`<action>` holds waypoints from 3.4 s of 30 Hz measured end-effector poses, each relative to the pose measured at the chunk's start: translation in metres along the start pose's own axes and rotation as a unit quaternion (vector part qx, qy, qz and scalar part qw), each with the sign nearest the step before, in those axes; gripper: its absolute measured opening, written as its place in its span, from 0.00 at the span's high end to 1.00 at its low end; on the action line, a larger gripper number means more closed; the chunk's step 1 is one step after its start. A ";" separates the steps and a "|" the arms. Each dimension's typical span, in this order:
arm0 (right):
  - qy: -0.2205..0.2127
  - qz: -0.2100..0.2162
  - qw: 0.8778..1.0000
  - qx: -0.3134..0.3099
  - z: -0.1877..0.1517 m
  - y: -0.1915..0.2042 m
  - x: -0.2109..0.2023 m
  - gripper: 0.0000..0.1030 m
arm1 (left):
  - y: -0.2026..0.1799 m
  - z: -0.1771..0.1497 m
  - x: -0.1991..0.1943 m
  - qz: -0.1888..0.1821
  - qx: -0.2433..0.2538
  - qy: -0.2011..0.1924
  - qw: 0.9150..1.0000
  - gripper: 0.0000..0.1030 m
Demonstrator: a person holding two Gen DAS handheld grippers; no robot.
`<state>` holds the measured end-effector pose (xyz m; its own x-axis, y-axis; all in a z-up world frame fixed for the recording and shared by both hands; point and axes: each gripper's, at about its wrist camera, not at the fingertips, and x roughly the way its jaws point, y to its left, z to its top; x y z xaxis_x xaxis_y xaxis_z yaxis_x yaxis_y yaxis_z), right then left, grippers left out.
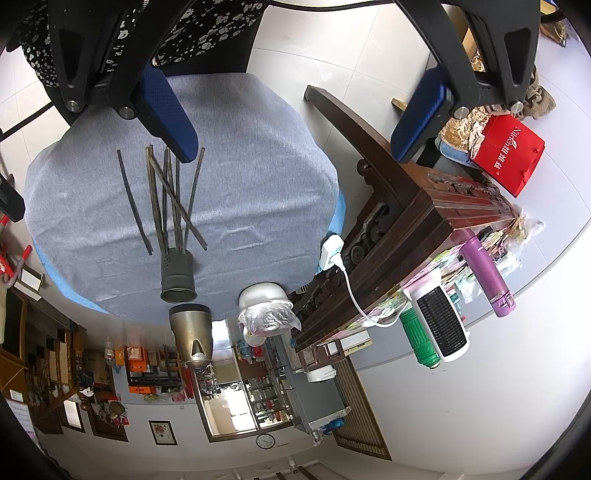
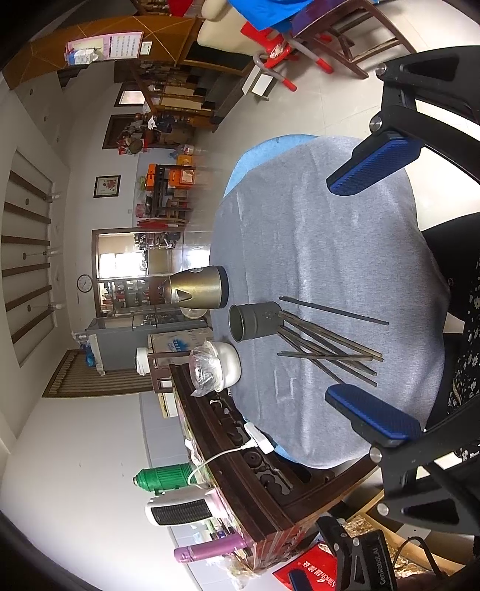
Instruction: Organize utensils
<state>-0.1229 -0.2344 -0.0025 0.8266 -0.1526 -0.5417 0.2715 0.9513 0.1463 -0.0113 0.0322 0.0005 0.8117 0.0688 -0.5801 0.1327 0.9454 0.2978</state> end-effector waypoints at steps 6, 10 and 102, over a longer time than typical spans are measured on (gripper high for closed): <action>0.002 0.000 1.000 0.001 -0.001 -0.001 0.001 0.00 | 0.000 -0.001 0.000 0.000 0.001 0.001 1.000 0.00; 0.001 -0.003 1.000 0.010 -0.001 -0.001 0.001 0.00 | 0.000 -0.001 0.000 0.000 0.000 0.001 1.000 0.00; 0.237 0.153 0.952 0.122 0.096 -0.051 0.327 0.92 | -0.068 0.172 0.307 -0.298 -0.160 0.235 0.911 0.95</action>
<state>0.1807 -0.3584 -0.1079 0.5867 0.3145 -0.7462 0.2074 0.8324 0.5139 0.3269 -0.0658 -0.0671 0.3074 -0.4295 -0.8492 0.2359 0.8989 -0.3692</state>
